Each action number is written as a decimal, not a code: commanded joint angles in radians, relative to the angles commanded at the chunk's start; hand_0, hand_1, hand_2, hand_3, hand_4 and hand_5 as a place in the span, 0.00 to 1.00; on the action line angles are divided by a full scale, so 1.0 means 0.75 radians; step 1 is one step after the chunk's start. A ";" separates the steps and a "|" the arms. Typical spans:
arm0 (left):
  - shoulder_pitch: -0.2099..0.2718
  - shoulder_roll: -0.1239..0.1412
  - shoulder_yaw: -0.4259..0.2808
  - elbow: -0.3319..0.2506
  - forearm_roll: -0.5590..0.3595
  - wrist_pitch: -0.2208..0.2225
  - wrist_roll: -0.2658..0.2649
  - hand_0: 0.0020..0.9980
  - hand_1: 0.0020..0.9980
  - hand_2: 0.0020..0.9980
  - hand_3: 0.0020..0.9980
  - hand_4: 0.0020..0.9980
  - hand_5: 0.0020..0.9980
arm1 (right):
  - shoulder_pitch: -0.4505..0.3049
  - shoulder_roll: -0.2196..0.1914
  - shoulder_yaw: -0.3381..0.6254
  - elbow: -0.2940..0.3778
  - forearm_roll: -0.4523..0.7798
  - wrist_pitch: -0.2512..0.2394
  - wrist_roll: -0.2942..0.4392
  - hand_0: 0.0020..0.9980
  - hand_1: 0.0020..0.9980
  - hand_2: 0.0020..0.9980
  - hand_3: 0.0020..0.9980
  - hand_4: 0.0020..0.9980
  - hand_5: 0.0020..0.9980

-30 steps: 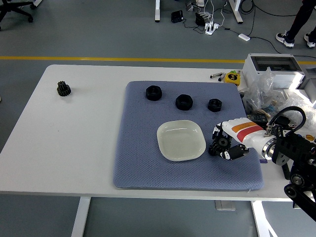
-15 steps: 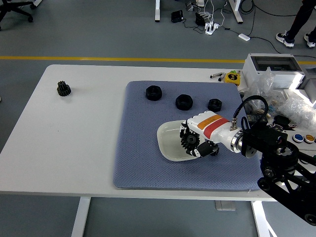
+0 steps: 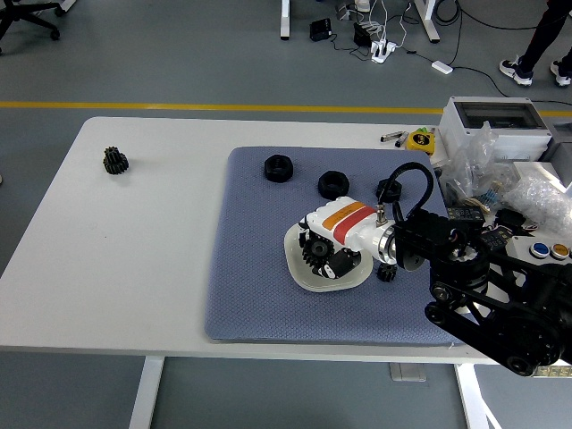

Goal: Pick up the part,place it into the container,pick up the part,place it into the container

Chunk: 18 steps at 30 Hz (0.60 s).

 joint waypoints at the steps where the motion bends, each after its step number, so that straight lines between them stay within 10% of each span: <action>1: 0.000 0.000 -0.001 0.000 0.001 0.000 0.000 0.72 0.72 0.76 0.61 0.68 0.58 | 0.007 0.006 -0.003 -0.012 -0.007 0.005 0.003 0.30 0.43 0.51 0.53 0.69 0.18; 4: -0.001 0.000 0.000 0.000 0.000 0.000 0.000 0.72 0.72 0.76 0.61 0.68 0.58 | 0.021 0.020 -0.005 -0.045 -0.026 0.025 0.007 0.30 0.43 0.51 0.53 0.69 0.18; 5: -0.001 0.001 -0.001 0.000 0.002 0.000 0.001 0.73 0.72 0.75 0.61 0.68 0.58 | 0.027 0.025 -0.007 -0.057 -0.035 0.045 0.005 0.31 0.48 0.72 0.76 0.93 0.30; 18: -0.002 0.000 -0.005 -0.001 0.009 -0.001 0.003 0.73 0.72 0.76 0.61 0.68 0.58 | 0.036 0.022 -0.021 -0.105 -0.069 0.118 -0.028 0.43 0.61 0.86 0.97 0.99 0.31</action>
